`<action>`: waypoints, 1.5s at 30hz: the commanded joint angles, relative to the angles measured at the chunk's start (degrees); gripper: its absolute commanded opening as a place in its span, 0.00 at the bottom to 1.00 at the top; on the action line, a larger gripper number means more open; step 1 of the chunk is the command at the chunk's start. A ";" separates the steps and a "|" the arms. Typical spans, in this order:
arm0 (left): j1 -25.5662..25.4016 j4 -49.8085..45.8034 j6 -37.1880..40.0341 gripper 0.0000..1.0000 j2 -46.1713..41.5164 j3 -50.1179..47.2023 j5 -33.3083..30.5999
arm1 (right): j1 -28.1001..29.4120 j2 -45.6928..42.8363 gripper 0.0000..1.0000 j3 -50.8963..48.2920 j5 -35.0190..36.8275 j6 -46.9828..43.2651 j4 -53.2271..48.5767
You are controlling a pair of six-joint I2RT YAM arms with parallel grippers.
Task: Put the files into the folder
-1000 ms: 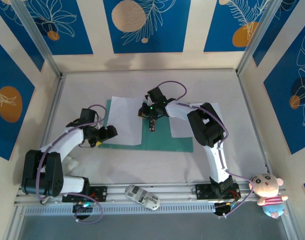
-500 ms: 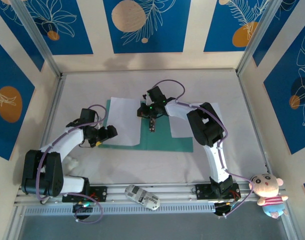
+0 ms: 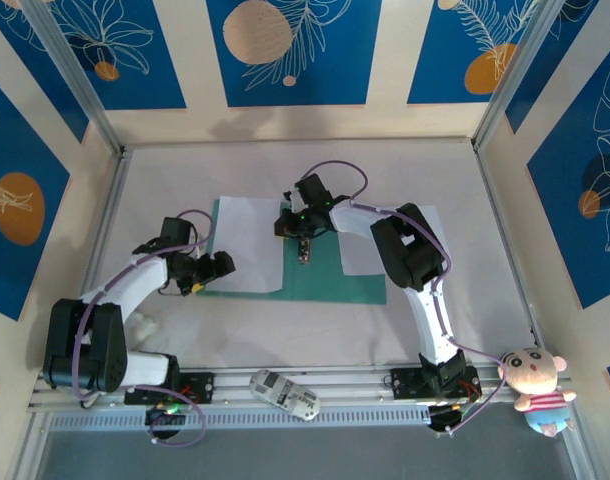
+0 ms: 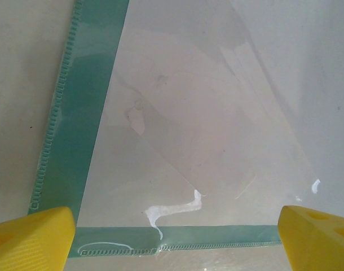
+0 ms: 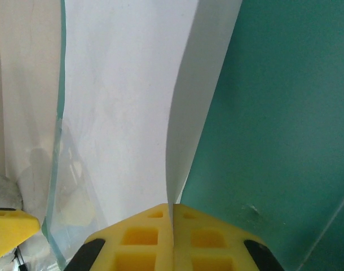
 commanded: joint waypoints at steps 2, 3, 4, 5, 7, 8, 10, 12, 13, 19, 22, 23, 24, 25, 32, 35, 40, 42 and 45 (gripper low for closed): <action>0.64 -1.44 0.62 0.93 0.51 -0.54 0.00 | 0.08 0.96 0.00 -1.00 -3.54 -1.32 2.96; 0.67 -1.47 0.67 0.93 0.50 -0.56 0.01 | 0.03 0.93 0.00 -1.11 -3.64 -1.36 3.28; 0.63 -1.48 0.69 0.93 0.52 -0.57 0.01 | 0.06 1.07 0.00 -1.23 -3.75 -1.31 3.57; 0.67 -1.46 0.56 0.93 0.52 -0.56 -0.01 | 0.01 1.17 0.00 -1.23 -3.78 -1.12 3.69; 0.64 -1.43 0.53 0.93 0.48 -0.57 0.01 | 0.02 1.23 0.00 -1.35 -3.58 -0.67 3.79; 0.66 -1.48 0.52 0.93 0.54 -0.57 0.01 | 0.03 1.19 0.00 -1.59 -3.54 -0.32 4.18; 0.64 -1.47 0.58 0.93 0.53 -0.57 0.01 | 0.11 0.96 0.00 -2.12 -2.93 0.69 4.62; 0.67 -1.45 0.54 0.93 0.43 -0.65 0.02 | 0.21 0.72 0.00 -2.81 -2.53 2.07 5.53; 0.68 -1.48 0.54 0.93 0.45 -0.60 0.00 | 0.26 0.59 0.00 -3.20 -2.30 2.63 6.17; 0.69 -1.57 0.62 0.93 0.37 -0.57 -0.03 | 1.00 0.84 0.00 -4.25 -0.41 4.89 7.48; 0.67 -1.50 0.62 0.93 0.21 -0.65 -0.14 | 1.25 0.56 0.00 -5.02 0.18 6.26 8.28; 0.63 -1.51 0.63 0.93 0.20 -0.65 -0.07 | 1.35 0.49 0.00 -5.14 0.23 6.45 8.53; 0.65 -1.45 0.65 0.93 0.34 -0.64 -0.02 | 1.41 0.41 0.00 -5.23 0.51 6.61 8.52; 0.64 -1.43 0.59 0.93 0.33 -0.63 0.01 | 1.51 0.24 0.00 -5.34 0.93 6.75 8.39; 0.64 -1.44 0.62 0.93 0.17 -0.65 0.17 | 1.52 -0.96 0.00 -7.03 3.20 8.30 8.92; 0.64 -1.57 0.66 0.93 0.15 -0.65 0.19 | 1.51 -1.33 0.00 -7.40 4.00 8.86 8.75; 0.65 -1.46 0.76 0.93 0.19 -0.63 0.14 | 1.58 -2.04 0.00 -8.33 4.56 10.70 9.48; 0.65 -1.42 0.69 0.93 0.19 -0.64 0.19 | 1.76 -2.53 0.00 -8.98 4.72 11.39 10.17; 0.68 -1.30 0.63 0.93 0.19 -0.57 0.14 | 1.70 -3.10 0.00 -9.93 5.22 12.56 10.99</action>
